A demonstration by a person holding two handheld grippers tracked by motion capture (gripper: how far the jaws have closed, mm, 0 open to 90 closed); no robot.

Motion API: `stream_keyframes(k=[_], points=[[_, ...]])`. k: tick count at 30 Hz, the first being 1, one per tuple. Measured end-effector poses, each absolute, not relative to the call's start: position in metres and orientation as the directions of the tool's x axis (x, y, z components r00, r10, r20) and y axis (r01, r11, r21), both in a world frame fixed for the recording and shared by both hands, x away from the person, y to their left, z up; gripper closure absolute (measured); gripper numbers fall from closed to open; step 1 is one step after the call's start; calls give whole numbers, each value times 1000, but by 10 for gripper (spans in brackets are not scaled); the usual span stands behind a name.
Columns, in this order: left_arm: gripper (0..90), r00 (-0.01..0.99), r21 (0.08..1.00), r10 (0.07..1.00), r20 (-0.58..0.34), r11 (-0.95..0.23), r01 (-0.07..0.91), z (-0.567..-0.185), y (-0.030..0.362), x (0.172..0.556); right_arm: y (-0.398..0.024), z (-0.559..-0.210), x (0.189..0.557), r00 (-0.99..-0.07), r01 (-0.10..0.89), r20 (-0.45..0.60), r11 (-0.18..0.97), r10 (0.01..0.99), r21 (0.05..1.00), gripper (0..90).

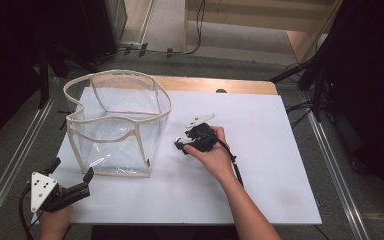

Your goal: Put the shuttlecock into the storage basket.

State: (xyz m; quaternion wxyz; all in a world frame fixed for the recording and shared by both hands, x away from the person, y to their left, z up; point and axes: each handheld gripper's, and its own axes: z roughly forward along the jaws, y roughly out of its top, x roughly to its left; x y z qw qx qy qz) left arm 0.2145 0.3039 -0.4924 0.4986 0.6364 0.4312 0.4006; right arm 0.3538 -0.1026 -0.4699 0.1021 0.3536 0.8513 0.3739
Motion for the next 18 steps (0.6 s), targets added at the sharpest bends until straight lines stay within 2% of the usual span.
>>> stream_keyframes(k=[1,5,8,12,18], points=[[0,307,980,948,80,-131,149,-492,304,214,-103,-470,354,-729,526,91,470,678,709,374],[0,307,979,948,84,-135,151,-492,304,214,-106,-461,330,-742,482,63,466,668,742,503],[0,306,979,948,82,-134,151,-492,304,214,-108,-461,321,-732,493,72,454,677,743,533],[0,306,979,948,82,-134,151,-492,304,214,-109,-469,304,-743,491,93,445,663,749,673],[0,305,980,949,81,-133,151,-492,304,214,-97,-489,300,-754,505,81,496,652,706,862]])
